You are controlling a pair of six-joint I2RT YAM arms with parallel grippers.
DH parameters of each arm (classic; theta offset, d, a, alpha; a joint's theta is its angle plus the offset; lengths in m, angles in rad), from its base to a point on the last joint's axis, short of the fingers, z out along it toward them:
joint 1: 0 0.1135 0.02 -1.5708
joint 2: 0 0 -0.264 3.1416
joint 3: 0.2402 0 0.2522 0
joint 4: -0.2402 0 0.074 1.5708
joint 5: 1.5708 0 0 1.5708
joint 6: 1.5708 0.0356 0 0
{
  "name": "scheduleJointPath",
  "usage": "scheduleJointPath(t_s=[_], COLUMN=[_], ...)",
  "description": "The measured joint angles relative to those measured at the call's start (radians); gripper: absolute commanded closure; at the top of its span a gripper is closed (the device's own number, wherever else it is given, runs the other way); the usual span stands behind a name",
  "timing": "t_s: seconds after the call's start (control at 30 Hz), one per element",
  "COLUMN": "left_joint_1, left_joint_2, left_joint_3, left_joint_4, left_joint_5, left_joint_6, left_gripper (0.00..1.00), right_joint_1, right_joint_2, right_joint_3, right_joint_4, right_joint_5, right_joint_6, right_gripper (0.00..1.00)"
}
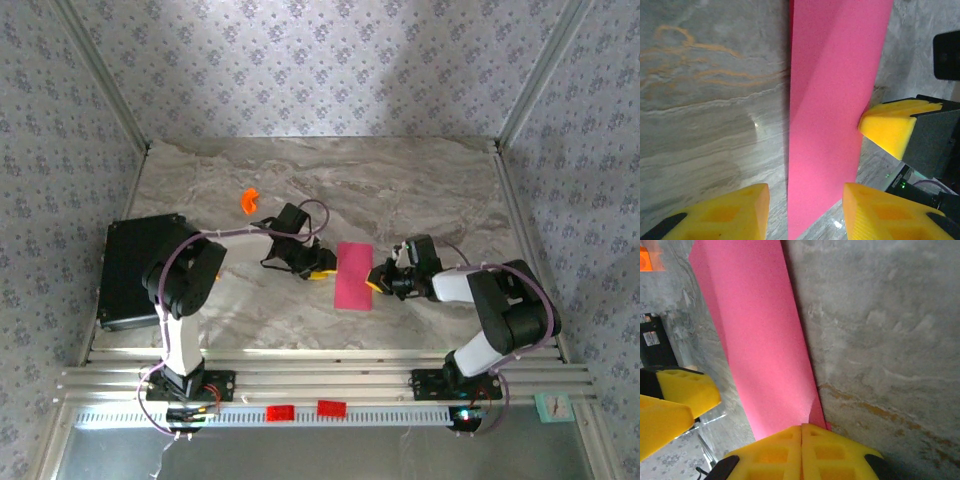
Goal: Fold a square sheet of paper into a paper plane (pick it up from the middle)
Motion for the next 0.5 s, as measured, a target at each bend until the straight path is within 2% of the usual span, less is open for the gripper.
scheduleJointPath(t_s=[0.5], left_joint_1=[-0.034], left_joint_2=[0.070], left_joint_3=[0.072], left_joint_4=[-0.021], left_joint_5=[-0.008], left_joint_6=[-0.017], left_gripper=[0.62], right_joint_1=[-0.010], right_joint_2=[0.007], right_joint_3=[-0.015], right_joint_4=[0.039], right_joint_5=[-0.019], right_joint_6=[0.018], right_gripper=[0.92])
